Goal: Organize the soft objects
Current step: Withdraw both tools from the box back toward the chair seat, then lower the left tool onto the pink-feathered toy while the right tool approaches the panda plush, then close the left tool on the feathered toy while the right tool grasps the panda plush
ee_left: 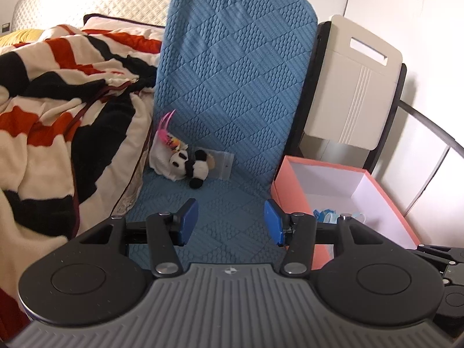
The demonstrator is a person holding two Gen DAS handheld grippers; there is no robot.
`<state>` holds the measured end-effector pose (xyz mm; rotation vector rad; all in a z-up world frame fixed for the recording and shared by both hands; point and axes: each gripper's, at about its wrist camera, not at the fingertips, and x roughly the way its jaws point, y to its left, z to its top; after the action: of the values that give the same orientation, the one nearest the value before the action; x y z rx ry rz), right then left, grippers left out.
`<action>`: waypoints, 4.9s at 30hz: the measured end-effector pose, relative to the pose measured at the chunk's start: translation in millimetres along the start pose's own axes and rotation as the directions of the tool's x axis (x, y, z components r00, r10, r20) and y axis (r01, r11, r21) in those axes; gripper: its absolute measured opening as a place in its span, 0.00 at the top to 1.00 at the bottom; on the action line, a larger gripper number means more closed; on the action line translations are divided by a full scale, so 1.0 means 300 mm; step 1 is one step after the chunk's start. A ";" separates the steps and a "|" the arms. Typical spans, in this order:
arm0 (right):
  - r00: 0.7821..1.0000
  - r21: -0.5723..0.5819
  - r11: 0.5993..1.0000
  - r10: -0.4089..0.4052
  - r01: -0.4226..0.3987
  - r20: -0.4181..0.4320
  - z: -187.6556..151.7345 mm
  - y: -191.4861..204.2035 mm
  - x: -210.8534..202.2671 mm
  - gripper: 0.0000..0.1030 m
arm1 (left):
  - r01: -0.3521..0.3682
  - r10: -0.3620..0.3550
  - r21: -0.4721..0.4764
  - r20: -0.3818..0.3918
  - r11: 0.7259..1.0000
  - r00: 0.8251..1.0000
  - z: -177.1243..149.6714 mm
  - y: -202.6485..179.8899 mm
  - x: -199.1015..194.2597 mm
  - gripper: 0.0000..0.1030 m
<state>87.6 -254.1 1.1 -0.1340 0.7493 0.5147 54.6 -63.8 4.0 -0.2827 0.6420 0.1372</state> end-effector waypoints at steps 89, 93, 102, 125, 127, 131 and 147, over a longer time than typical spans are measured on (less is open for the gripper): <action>0.947 0.200 0.957 0.250 -0.210 -0.202 0.319 -0.069 1.376 0.60 | -0.080 0.063 -0.161 -0.108 0.984 0.992 0.235 0.448 1.309 0.45; 0.950 0.209 0.957 0.242 -0.200 -0.199 0.325 -0.047 1.400 0.60 | -0.065 0.056 -0.125 -0.074 0.990 0.996 0.248 0.435 1.312 0.45; 0.963 0.166 0.974 0.185 -0.153 -0.196 0.315 0.046 1.461 0.60 | -0.092 0.088 -0.083 -0.058 0.992 0.994 0.259 0.441 1.333 0.46; 0.979 0.082 0.992 0.112 -0.099 -0.169 0.316 0.130 1.415 0.76 | -0.029 0.027 -0.026 -0.068 0.999 0.997 0.283 0.342 1.296 0.65; 0.980 0.089 0.992 0.106 -0.092 -0.168 0.314 0.114 1.397 0.76 | -0.027 0.025 -0.022 -0.083 0.999 0.996 0.285 0.330 1.289 0.66; 0.981 0.107 0.991 0.099 -0.082 -0.165 0.318 0.089 1.367 0.77 | -0.018 0.017 -0.011 -0.108 1.000 0.994 0.279 0.300 1.263 0.65; 0.986 0.100 0.995 0.010 0.007 -0.166 0.260 -0.029 1.200 0.78 | 0.016 -0.015 0.004 -0.185 1.000 0.983 0.167 0.210 1.143 0.65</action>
<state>361.2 -95.1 -187.4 -0.0832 0.9371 0.4696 341.9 24.7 -179.6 -0.2969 0.8240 0.0946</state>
